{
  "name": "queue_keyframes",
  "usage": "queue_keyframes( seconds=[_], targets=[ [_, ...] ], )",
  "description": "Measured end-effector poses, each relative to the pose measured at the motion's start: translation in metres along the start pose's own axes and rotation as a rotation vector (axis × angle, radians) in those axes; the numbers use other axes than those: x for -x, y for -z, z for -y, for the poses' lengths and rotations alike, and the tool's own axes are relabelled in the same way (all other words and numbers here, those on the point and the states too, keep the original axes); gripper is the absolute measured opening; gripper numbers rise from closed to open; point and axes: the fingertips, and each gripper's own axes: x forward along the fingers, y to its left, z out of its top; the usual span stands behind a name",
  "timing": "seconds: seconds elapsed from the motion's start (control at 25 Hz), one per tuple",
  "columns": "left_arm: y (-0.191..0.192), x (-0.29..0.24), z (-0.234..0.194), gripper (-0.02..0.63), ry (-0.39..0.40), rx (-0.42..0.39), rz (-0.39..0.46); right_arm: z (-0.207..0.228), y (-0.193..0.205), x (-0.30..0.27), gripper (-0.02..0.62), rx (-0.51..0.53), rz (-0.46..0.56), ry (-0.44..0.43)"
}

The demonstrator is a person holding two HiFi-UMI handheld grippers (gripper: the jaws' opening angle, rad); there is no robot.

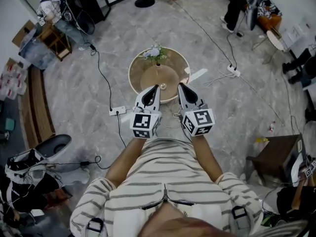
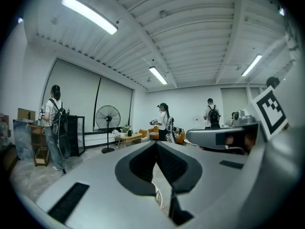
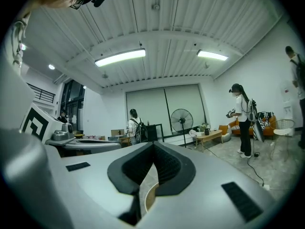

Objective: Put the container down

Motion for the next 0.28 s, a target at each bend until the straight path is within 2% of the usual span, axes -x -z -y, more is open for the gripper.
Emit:
queue_keyframes(
  seconds=[0.28],
  targets=[
    [-0.008, -0.017, -0.004, -0.002, 0.017, 0.016, 0.007, 0.011, -0.008, -0.013, 0.008, 0.009, 0.007, -0.002]
  ],
)
